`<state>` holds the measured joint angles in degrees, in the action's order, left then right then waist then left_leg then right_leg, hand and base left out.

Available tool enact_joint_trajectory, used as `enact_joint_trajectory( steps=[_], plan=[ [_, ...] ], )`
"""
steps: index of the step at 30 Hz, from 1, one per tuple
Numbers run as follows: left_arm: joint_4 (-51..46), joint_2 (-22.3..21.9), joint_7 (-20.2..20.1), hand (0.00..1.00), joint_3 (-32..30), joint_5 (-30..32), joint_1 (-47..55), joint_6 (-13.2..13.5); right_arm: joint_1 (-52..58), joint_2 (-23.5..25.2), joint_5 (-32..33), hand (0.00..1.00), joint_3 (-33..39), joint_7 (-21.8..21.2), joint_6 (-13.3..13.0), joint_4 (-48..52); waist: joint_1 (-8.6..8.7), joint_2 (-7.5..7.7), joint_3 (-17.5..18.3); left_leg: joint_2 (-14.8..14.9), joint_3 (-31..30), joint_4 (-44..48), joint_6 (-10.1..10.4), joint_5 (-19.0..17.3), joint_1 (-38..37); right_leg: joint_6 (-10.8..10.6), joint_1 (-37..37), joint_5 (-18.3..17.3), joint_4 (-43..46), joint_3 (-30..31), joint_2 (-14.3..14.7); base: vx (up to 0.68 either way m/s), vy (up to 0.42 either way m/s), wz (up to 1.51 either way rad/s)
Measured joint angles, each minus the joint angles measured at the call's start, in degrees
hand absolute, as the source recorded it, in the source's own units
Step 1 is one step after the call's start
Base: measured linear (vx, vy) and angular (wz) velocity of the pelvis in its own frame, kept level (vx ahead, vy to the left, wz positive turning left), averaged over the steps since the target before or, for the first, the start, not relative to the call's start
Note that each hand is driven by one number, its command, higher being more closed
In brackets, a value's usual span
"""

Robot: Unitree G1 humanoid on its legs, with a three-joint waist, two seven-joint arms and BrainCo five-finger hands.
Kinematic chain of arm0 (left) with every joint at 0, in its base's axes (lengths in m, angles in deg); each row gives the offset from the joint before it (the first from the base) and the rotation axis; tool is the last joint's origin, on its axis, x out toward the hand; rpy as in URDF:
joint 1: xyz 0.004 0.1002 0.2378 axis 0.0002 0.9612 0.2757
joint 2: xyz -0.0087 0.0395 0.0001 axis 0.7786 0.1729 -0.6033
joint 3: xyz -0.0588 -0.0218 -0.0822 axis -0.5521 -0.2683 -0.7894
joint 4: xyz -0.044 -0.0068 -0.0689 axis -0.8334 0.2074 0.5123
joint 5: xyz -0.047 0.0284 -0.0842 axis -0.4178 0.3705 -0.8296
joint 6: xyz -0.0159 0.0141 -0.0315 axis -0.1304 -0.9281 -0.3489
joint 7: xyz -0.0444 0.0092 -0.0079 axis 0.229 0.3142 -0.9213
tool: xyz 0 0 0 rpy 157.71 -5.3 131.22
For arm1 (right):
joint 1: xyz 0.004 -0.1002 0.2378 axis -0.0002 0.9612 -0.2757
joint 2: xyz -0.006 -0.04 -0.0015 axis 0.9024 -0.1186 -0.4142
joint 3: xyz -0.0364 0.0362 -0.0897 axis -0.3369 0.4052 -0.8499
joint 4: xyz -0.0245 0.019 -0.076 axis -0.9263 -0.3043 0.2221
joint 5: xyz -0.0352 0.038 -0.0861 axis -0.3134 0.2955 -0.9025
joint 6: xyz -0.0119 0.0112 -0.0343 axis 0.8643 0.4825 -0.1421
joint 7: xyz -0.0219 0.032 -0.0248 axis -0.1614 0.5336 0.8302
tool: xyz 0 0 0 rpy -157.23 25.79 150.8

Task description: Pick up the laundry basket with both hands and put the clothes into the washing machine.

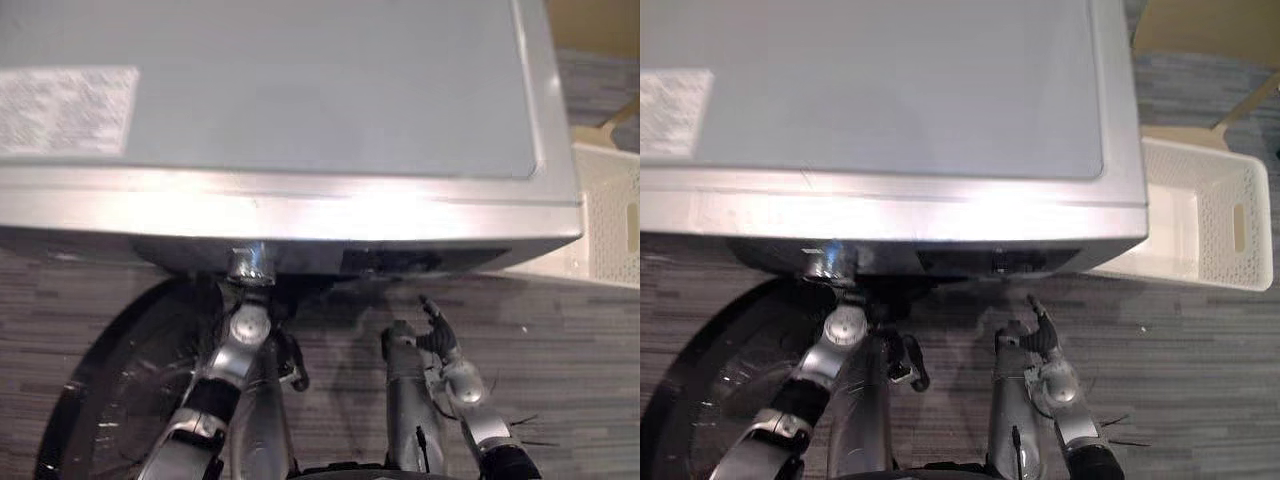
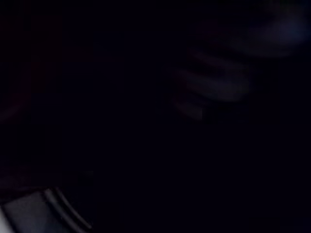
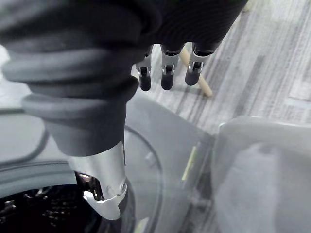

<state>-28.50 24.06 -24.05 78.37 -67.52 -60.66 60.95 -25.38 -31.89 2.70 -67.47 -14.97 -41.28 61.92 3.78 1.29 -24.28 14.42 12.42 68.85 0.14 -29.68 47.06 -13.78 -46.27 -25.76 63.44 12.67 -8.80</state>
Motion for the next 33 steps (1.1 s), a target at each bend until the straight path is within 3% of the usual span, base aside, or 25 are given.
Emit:
enact_joint_trajectory(
  steps=[6,13,18,22,25,26,28,31,33],
  plan=[
    [-5.8,2.3,6.0,1.00,0.1,1.6,-15.4,-0.2,1.2,2.1,0.5,0.00,0.8,2.5,-0.6,9.5,-0.09,0.49,-1.0,2.8,-4.6,11.0,0.6,-0.1,17.1,0.9,-16.1,-2.7,13.1,-0.7,2.8,-0.14,-0.115,0.05],
    [-5.2,11.9,14.6,1.00,5.6,11.9,-40.1,-2.7,2.1,4.6,2.4,0.00,1.3,3.5,-3.8,16.0,0.55,3.15,-2.4,4.6,-8.3,18.3,1.0,0.4,31.6,1.8,-30.1,-3.5,21.9,-1.4,4.9,-0.07,-0.114,-0.03],
    [3.2,16.2,16.8,1.00,12.8,21.4,-50.8,-5.4,4.8,5.4,3.7,0.00,0.4,2.8,-6.7,21.1,1.72,3.94,-1.5,4.9,-9.7,19.5,1.5,0.6,35.3,2.3,-33.5,-3.8,23.4,-2.0,5.7,0.00,-0.053,-0.03],
    [9.3,19.6,16.9,1.00,20.3,31.0,-58.4,-6.8,9.0,5.4,5.2,0.00,-1.2,1.1,-8.4,24.8,1.84,4.40,2.3,5.7,-10.6,19.6,2.0,0.6,39.3,2.9,-37.2,-3.7,23.4,-2.8,6.6,-0.01,-0.039,-0.09],
    [12.8,20.7,17.0,1.00,21.4,35.4,-60.9,-8.1,10.6,5.3,6.9,0.00,-1.5,0.6,-9.1,26.9,1.94,4.53,3.3,6.3,-10.8,19.6,2.3,0.7,40.7,3.2,-38.4,-3.9,23.4,-3.4,6.8,0.00,-0.024,-0.05],
    [14.6,20.8,16.9,0.00,21.8,36.2,-61.0,-9.0,11.0,5.2,7.5,0.00,-2.0,0.5,-9.4,27.6,1.95,4.58,3.6,6.7,-10.8,19.6,2.4,0.7,41.2,3.3,-38.8,-3.9,23.4,-3.6,6.7,0.00,0.000,0.00],
    [17.0,21.0,15.8,0.00,22.2,36.1,-61.0,-8.9,11.6,4.7,8.8,0.00,-3.1,-0.2,-9.7,28.3,1.95,4.45,4.4,6.9,-10.9,19.6,2.5,0.8,42.1,3.3,-39.5,-3.9,23.5,-3.8,6.7,0.00,-0.013,0.02],
    [23.9,21.1,8.3,0.00,21.6,31.0,-62.7,-8.7,11.7,4.4,9.6,0.00,-4.1,-1.6,-9.6,29.8,1.95,4.55,4.3,7.5,-10.9,19.3,3.2,1.2,43.3,3.3,-40.1,-3.9,23.4,-4.4,6.6,-0.01,-0.022,0.11],
    [26.7,20.7,2.8,0.00,17.3,27.9,-63.2,-8.6,11.8,4.5,9.8,0.00,-4.1,-2.0,-8.7,31.4,1.90,5.20,3.7,7.5,-11.0,19.2,3.4,1.3,44.0,3.4,-40.4,-3.9,23.3,-4.5,6.6,-0.01,-0.009,0.09]
  ],
)
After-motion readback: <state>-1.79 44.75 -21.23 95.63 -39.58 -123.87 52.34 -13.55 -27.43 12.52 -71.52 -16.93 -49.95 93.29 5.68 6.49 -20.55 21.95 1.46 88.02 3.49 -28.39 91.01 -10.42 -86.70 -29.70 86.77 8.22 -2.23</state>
